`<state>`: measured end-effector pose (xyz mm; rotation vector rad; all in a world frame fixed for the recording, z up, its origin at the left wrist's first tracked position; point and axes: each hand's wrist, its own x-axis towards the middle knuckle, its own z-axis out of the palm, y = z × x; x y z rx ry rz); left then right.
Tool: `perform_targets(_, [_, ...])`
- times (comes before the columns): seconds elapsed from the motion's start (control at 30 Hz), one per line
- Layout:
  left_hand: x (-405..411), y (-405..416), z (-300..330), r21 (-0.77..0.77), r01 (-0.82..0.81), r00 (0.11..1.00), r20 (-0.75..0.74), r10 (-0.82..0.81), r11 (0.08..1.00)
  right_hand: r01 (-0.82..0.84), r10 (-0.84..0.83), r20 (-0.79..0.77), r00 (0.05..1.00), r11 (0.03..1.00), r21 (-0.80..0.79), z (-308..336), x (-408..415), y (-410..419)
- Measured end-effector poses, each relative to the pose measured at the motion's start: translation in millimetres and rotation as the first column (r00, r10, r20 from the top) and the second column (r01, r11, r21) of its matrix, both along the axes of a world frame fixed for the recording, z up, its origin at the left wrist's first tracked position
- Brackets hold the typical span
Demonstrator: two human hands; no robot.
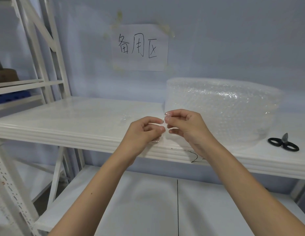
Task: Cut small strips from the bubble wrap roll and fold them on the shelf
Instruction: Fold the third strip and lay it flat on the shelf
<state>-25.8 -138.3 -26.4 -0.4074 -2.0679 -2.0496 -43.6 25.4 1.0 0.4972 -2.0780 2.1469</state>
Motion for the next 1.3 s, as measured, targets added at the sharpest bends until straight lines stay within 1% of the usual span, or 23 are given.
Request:
perform_targets(0.17, [2, 0, 2, 0.004, 0.011, 1.000, -0.011, -0.011, 1.000, -0.021, 0.021, -0.001, 1.000, 0.999, 0.037, 2, 1, 1])
perform_targets(0.43, [3, 1, 3, 0.034, 0.038, 0.999, -0.016, -0.037, 0.999, -0.021, 0.022, -0.032, 0.999, 0.999, 0.025, 5, 3, 1])
perform_targets(0.8, [3, 1, 3, -0.022, -0.030, 0.998, 0.045, 0.031, 0.999, 0.008, -0.009, -0.050, 0.999, 1.000, -0.019, 11, 3, 0])
perform_targets(1.13, [3, -9, 3, -0.015, -0.072, 0.996, 0.051, 0.073, 0.997, 0.023, -0.024, -0.034, 0.999, 0.999, -0.024, 9, -7, -12])
perform_targets(1.3, [1, -22, 1, -0.020, -0.130, 0.991, 0.039, 0.131, 0.991, 0.026, -0.027, -0.019, 0.999, 0.999, -0.039, 9, -15, -21])
